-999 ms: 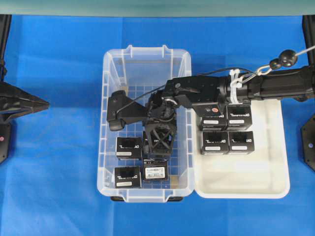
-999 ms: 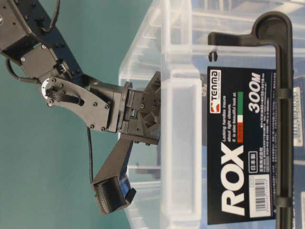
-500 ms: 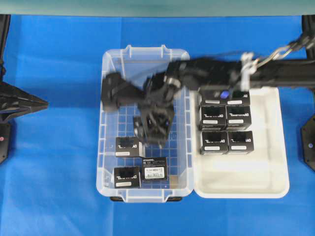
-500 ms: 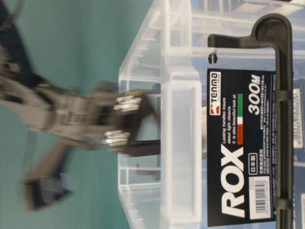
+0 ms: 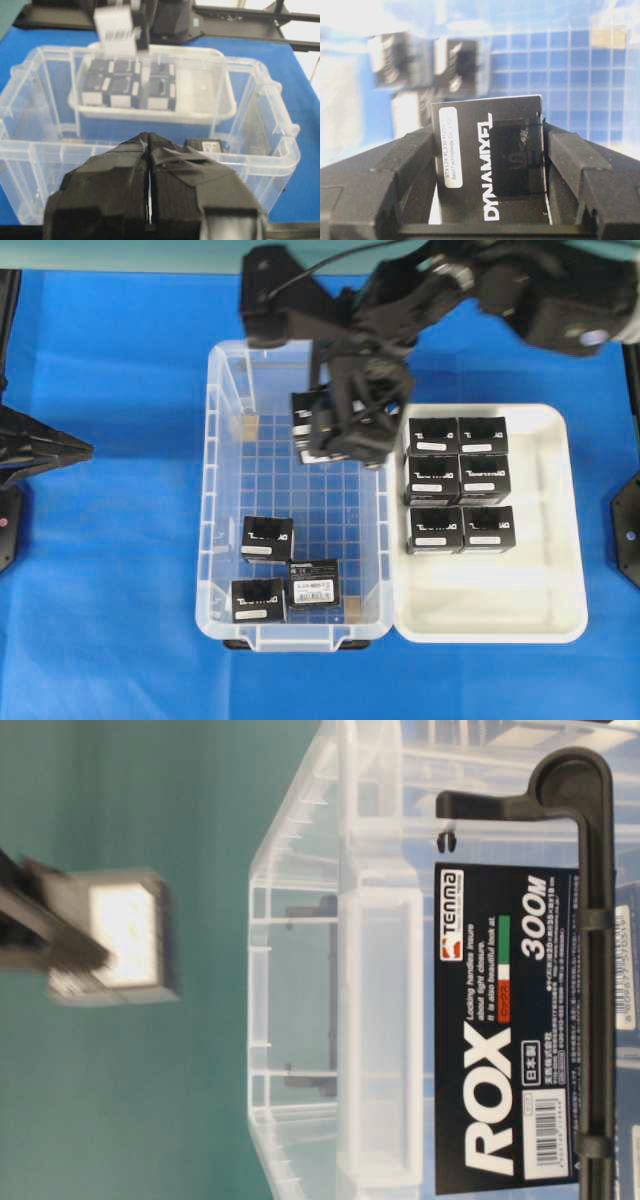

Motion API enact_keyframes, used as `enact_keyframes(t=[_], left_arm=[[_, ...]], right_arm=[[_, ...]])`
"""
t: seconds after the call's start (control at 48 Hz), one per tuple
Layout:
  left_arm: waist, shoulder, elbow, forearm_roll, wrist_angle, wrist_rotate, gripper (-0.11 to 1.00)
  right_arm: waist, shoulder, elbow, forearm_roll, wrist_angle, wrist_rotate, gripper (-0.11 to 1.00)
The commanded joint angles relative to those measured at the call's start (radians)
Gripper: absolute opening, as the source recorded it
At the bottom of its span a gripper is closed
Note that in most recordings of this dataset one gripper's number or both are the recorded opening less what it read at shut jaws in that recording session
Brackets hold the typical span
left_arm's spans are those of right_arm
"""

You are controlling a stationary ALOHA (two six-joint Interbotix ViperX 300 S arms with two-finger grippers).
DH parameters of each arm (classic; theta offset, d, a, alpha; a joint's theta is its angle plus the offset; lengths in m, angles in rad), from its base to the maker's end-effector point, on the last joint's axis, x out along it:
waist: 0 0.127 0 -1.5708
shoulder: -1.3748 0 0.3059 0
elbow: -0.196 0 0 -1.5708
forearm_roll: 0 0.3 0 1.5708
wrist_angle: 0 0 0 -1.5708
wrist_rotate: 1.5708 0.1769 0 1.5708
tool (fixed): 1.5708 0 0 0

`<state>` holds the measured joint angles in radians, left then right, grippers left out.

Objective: Pick the box from inside the plastic case
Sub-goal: 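Lift the box out of the case and carry it right to the tray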

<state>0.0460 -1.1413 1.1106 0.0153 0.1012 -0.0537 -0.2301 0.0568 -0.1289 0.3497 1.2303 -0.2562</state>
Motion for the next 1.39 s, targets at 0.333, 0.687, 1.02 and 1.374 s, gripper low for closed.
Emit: enact_keyframes(t=[0.333,0.687,1.02,1.374], left_arm=[[0.002,0.008,-0.026,0.002,-0.008,0.000,-0.04],[0.002,0.009,-0.025,0.002,-0.005,0.000,-0.04],[0.003,0.012,-0.023,0.002,-0.005,0.000,-0.04],[0.003,0.015,-0.021,0.002,-0.005,-0.014,-0.04]], right_arm=[[0.094,-0.291,0.245,0.003,0.104,0.178,0.64],[0.252,-0.572,0.758,0.003,-0.331,0.339,0.64],[0.336,-0.439,0.992,0.002,-0.669,0.298,0.64],[0.359,-0.222,0.950,0.002,-0.799,0.156,0.64]])
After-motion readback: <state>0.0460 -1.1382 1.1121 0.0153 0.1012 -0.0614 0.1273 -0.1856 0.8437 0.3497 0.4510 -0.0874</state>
